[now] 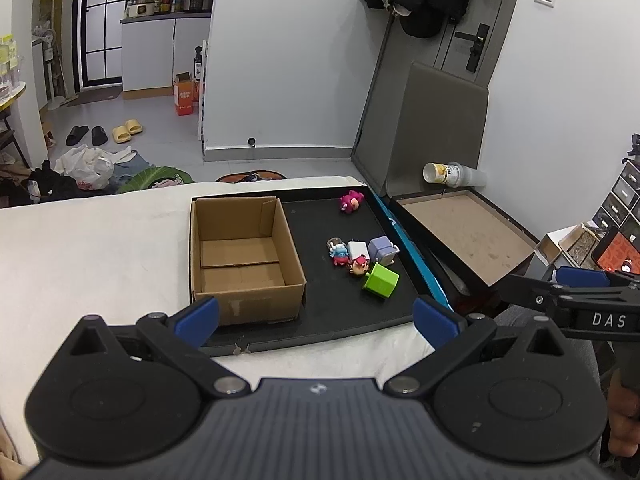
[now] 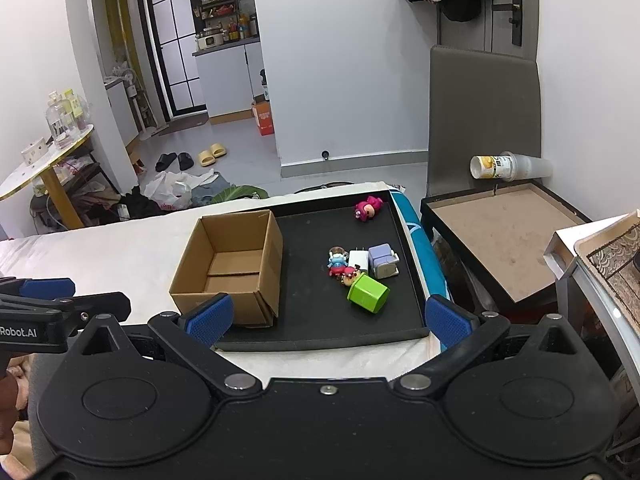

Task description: Organize rigid objects

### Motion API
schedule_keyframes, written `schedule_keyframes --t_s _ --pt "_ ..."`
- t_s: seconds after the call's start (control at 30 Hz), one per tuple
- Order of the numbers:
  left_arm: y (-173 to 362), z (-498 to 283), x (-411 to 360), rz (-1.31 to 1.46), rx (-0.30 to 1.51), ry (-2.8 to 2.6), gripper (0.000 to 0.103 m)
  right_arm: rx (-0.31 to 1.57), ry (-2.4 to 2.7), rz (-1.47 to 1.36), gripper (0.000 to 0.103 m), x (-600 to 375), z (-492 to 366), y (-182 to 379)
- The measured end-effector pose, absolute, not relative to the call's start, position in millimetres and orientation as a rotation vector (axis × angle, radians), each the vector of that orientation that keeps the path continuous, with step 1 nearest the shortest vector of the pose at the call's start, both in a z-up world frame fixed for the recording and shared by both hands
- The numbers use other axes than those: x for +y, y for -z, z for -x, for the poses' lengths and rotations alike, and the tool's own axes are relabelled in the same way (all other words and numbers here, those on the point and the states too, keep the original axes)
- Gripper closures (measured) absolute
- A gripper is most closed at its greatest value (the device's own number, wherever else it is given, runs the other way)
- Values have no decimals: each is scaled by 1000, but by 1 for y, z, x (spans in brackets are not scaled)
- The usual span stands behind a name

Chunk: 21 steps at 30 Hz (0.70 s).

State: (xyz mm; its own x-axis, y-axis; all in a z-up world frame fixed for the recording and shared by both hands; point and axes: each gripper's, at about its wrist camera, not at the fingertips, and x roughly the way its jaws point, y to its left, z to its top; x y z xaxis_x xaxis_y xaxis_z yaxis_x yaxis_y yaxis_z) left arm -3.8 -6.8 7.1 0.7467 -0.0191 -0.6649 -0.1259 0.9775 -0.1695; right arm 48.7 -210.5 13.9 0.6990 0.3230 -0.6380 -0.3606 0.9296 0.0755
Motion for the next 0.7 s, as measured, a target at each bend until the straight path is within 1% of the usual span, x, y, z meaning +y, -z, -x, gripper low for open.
schedule_keyframes --t_s 0.7 --pt "-11 9 -10 205 708 -62 0 710 -351 64 0 -212 -47 -14"
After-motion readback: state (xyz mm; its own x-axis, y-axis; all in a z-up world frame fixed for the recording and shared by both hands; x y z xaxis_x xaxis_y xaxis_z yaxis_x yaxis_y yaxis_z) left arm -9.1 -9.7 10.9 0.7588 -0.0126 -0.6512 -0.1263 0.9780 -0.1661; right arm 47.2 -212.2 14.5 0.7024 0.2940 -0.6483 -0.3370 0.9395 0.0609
